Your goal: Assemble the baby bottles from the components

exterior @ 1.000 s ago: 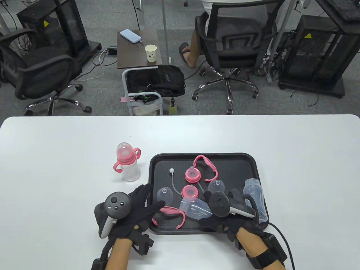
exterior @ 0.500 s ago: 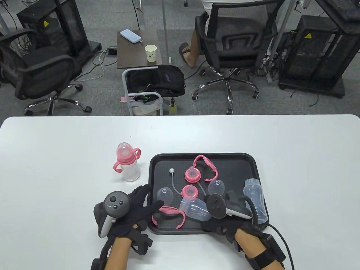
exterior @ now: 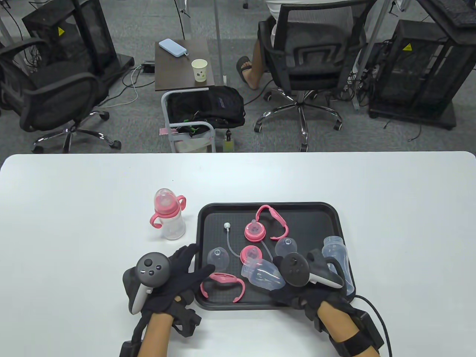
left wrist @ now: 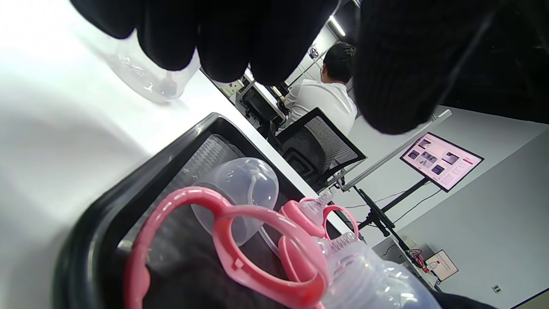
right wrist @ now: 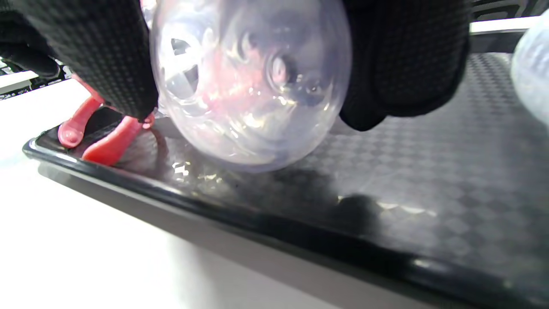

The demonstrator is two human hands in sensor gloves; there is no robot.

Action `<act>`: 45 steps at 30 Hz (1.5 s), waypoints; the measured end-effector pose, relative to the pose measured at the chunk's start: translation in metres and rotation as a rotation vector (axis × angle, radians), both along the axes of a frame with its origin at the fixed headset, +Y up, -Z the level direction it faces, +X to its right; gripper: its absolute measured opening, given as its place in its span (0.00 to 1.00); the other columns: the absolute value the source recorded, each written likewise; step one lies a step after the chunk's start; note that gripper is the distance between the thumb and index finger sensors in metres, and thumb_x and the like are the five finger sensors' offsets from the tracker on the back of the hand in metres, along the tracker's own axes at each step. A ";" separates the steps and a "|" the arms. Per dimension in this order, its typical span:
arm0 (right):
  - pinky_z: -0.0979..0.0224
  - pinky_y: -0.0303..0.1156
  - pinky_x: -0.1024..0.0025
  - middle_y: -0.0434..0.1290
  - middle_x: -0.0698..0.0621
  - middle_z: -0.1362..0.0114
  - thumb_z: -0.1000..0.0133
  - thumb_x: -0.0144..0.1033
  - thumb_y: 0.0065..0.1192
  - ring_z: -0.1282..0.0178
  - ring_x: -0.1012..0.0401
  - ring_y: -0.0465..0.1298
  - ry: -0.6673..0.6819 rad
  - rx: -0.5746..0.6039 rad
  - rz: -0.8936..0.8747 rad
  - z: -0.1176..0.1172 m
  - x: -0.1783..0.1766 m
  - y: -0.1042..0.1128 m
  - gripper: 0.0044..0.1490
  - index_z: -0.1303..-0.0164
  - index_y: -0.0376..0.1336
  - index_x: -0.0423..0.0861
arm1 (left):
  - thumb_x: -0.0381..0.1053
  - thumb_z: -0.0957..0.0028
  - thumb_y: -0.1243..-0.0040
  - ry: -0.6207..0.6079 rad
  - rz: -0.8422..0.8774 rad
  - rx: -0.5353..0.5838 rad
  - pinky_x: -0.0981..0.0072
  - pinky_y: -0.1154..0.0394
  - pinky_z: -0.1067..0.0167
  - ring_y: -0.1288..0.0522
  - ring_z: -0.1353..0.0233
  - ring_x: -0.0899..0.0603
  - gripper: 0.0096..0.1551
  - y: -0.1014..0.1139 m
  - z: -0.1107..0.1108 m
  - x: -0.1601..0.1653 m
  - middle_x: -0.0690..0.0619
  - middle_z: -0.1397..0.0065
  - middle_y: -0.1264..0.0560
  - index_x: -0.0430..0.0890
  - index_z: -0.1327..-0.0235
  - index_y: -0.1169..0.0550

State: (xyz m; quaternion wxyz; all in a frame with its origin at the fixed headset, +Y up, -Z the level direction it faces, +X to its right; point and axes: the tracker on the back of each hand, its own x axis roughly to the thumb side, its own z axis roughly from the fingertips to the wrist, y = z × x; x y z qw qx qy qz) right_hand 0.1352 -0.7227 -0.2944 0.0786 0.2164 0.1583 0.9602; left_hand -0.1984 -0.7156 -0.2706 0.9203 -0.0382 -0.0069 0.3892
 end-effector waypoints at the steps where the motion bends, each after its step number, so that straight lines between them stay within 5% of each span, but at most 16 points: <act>1: 0.44 0.78 0.45 0.68 0.33 0.23 0.44 0.62 0.71 0.36 0.36 0.76 0.000 0.004 -0.012 0.000 0.002 0.002 0.59 0.15 0.50 0.38 | 0.75 0.51 0.33 -0.002 -0.002 -0.001 0.35 0.36 0.29 0.33 0.20 0.29 0.51 0.000 0.000 0.000 0.43 0.16 0.33 0.52 0.17 0.30; 17: 0.44 0.78 0.45 0.68 0.34 0.24 0.45 0.63 0.71 0.38 0.36 0.77 0.072 0.227 -0.531 0.009 0.030 0.042 0.59 0.16 0.50 0.39 | 0.76 0.51 0.35 -0.112 0.023 0.092 0.36 0.35 0.29 0.32 0.21 0.29 0.51 0.016 0.011 0.030 0.43 0.17 0.32 0.51 0.18 0.29; 21: 0.44 0.78 0.45 0.68 0.34 0.23 0.44 0.63 0.70 0.38 0.36 0.77 0.122 0.184 -0.647 0.015 0.019 0.042 0.60 0.15 0.49 0.39 | 0.77 0.51 0.36 -0.192 0.066 0.148 0.36 0.35 0.29 0.32 0.21 0.29 0.51 0.023 0.018 0.047 0.43 0.17 0.32 0.52 0.18 0.29; 34: 0.41 0.75 0.41 0.63 0.31 0.21 0.40 0.62 0.61 0.35 0.34 0.75 0.179 0.082 -0.696 0.029 -0.019 0.025 0.61 0.15 0.39 0.35 | 0.79 0.52 0.36 -0.231 0.356 0.199 0.37 0.33 0.31 0.29 0.24 0.30 0.54 0.022 0.027 0.061 0.43 0.19 0.29 0.48 0.18 0.30; 45: 0.43 0.76 0.42 0.67 0.30 0.23 0.35 0.50 0.53 0.38 0.36 0.77 0.231 0.024 -0.654 0.037 -0.033 0.022 0.50 0.18 0.42 0.28 | 0.77 0.55 0.31 -0.269 0.354 0.218 0.38 0.29 0.34 0.25 0.27 0.31 0.62 0.017 0.027 0.070 0.45 0.21 0.29 0.48 0.14 0.40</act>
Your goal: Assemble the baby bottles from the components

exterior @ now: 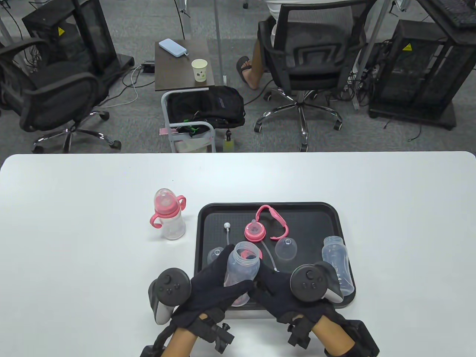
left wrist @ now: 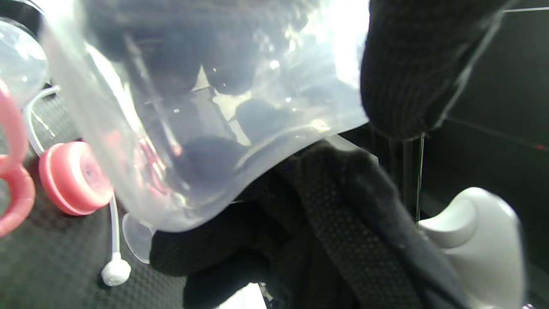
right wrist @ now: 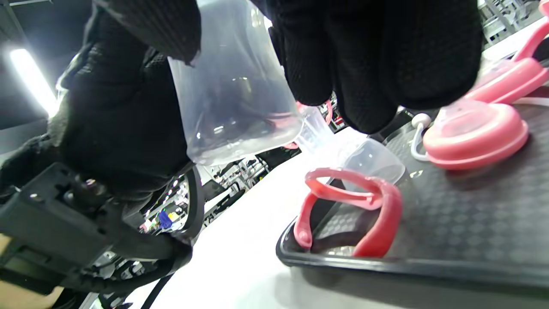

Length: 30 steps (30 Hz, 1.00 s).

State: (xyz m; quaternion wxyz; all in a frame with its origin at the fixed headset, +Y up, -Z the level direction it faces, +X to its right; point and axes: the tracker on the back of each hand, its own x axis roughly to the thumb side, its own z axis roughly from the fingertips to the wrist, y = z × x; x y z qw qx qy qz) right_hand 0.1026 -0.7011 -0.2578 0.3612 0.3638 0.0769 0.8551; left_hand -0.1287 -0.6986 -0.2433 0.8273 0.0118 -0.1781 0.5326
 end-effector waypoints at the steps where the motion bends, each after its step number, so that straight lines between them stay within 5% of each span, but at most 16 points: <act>1: 0.44 0.76 0.42 0.67 0.31 0.23 0.35 0.48 0.52 0.38 0.36 0.78 -0.010 0.007 0.016 0.000 0.000 0.000 0.49 0.19 0.42 0.28 | 0.77 0.55 0.31 0.004 -0.013 0.005 0.38 0.28 0.34 0.24 0.28 0.32 0.62 -0.001 -0.001 0.000 0.46 0.21 0.28 0.48 0.14 0.40; 10: 0.43 0.76 0.41 0.69 0.31 0.24 0.36 0.53 0.57 0.38 0.35 0.77 -0.008 -0.017 0.056 -0.004 0.004 0.000 0.50 0.17 0.47 0.31 | 0.75 0.56 0.27 0.012 -0.102 0.068 0.37 0.27 0.36 0.22 0.30 0.33 0.62 0.001 0.001 0.002 0.48 0.21 0.29 0.51 0.14 0.42; 16: 0.43 0.75 0.41 0.73 0.34 0.27 0.37 0.55 0.62 0.38 0.36 0.77 -0.174 0.071 0.088 -0.016 0.021 0.020 0.44 0.20 0.59 0.38 | 0.74 0.56 0.26 0.064 -0.137 0.091 0.37 0.27 0.36 0.22 0.31 0.33 0.62 0.003 -0.001 -0.009 0.49 0.22 0.28 0.52 0.14 0.41; 25: 0.45 0.75 0.44 0.74 0.35 0.29 0.39 0.52 0.68 0.39 0.36 0.78 -0.467 0.181 0.307 -0.082 0.031 0.066 0.40 0.24 0.63 0.39 | 0.74 0.57 0.26 0.098 -0.138 0.077 0.37 0.27 0.36 0.22 0.31 0.33 0.62 0.005 -0.008 -0.031 0.49 0.21 0.28 0.53 0.14 0.40; 30: 0.49 0.76 0.47 0.76 0.36 0.30 0.40 0.52 0.69 0.42 0.38 0.79 -0.543 0.145 0.509 -0.133 0.021 0.064 0.39 0.26 0.65 0.40 | 0.74 0.57 0.25 0.112 -0.185 0.069 0.37 0.27 0.36 0.22 0.31 0.33 0.61 0.003 -0.012 -0.036 0.50 0.22 0.28 0.53 0.14 0.40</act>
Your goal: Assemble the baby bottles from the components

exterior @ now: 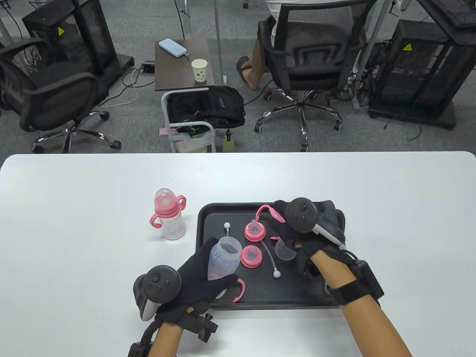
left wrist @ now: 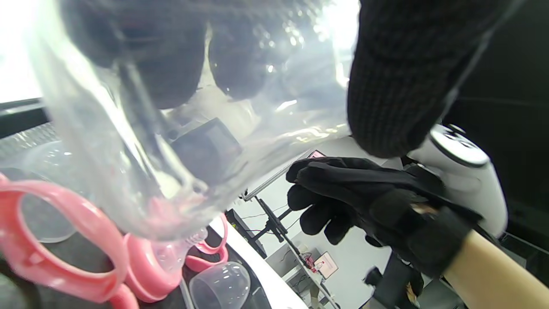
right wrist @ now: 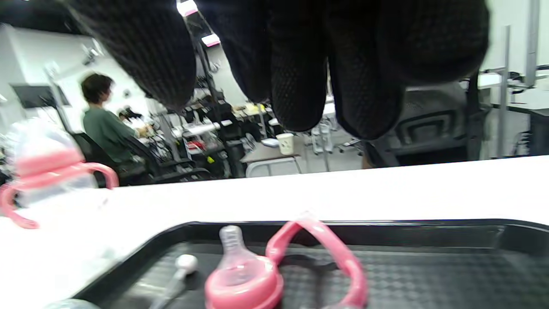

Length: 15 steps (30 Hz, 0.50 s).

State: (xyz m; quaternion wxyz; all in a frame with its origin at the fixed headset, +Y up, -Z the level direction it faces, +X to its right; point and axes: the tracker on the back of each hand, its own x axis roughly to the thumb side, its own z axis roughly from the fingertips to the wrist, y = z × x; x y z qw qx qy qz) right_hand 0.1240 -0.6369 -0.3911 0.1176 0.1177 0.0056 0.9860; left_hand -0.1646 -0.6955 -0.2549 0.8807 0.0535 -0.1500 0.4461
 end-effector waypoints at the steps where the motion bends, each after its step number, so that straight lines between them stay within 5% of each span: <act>1: 0.50 0.76 0.48 0.76 0.37 0.31 0.40 0.52 0.69 0.43 0.38 0.79 -0.017 -0.016 0.027 -0.009 -0.002 -0.004 0.39 0.26 0.65 0.40 | 0.74 0.57 0.25 0.002 -0.016 -0.001 0.37 0.27 0.36 0.22 0.31 0.33 0.61 0.000 0.000 -0.001 0.50 0.22 0.28 0.53 0.14 0.40; 6: 0.52 0.76 0.49 0.77 0.38 0.32 0.42 0.52 0.71 0.45 0.39 0.79 -0.066 -0.071 0.210 -0.045 -0.015 -0.033 0.39 0.28 0.67 0.40 | 0.74 0.57 0.25 0.013 -0.017 -0.020 0.37 0.27 0.36 0.22 0.31 0.33 0.61 -0.003 -0.003 -0.004 0.50 0.22 0.28 0.53 0.14 0.39; 15: 0.54 0.76 0.51 0.79 0.40 0.34 0.45 0.55 0.73 0.48 0.41 0.80 -0.099 -0.094 0.338 -0.066 -0.027 -0.059 0.39 0.31 0.69 0.42 | 0.75 0.57 0.25 0.026 -0.026 -0.031 0.37 0.27 0.36 0.22 0.31 0.33 0.61 -0.005 -0.004 -0.008 0.50 0.22 0.28 0.53 0.14 0.39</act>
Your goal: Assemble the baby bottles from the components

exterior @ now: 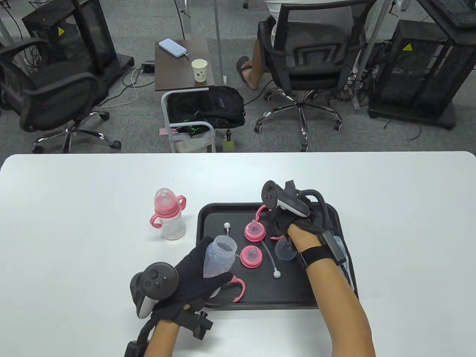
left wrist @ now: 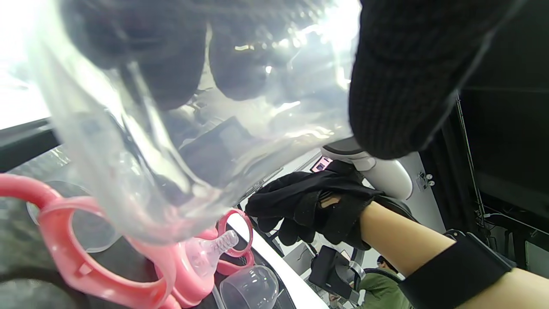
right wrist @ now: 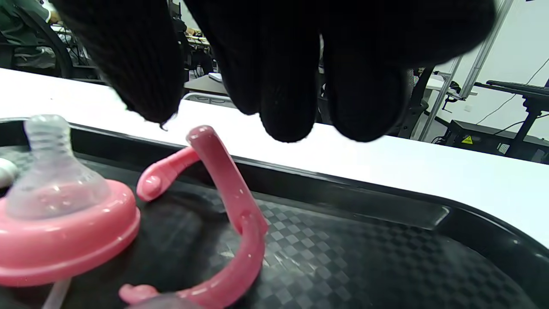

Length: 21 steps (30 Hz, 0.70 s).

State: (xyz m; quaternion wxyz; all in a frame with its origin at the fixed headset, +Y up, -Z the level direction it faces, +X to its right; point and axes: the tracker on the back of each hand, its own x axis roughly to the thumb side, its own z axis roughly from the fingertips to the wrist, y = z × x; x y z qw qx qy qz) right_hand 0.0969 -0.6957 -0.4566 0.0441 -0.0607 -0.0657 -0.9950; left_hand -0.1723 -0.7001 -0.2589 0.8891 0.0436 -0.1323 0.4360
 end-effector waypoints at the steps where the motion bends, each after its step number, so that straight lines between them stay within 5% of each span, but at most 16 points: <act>1: 0.54 0.76 0.51 0.79 0.40 0.35 0.45 0.55 0.73 0.48 0.40 0.80 -0.002 -0.001 0.005 0.000 0.000 -0.002 0.39 0.31 0.69 0.42 | 0.75 0.57 0.25 -0.001 -0.003 -0.001 0.37 0.26 0.37 0.22 0.32 0.33 0.61 0.000 0.000 0.000 0.49 0.22 0.27 0.53 0.14 0.39; 21: 0.57 0.77 0.54 0.82 0.45 0.40 0.45 0.52 0.75 0.52 0.43 0.82 -0.002 0.041 0.061 -0.002 0.000 -0.014 0.33 0.36 0.71 0.44 | 0.75 0.57 0.25 -0.001 -0.035 -0.018 0.37 0.26 0.37 0.22 0.32 0.33 0.61 -0.001 -0.001 0.002 0.49 0.22 0.27 0.53 0.14 0.39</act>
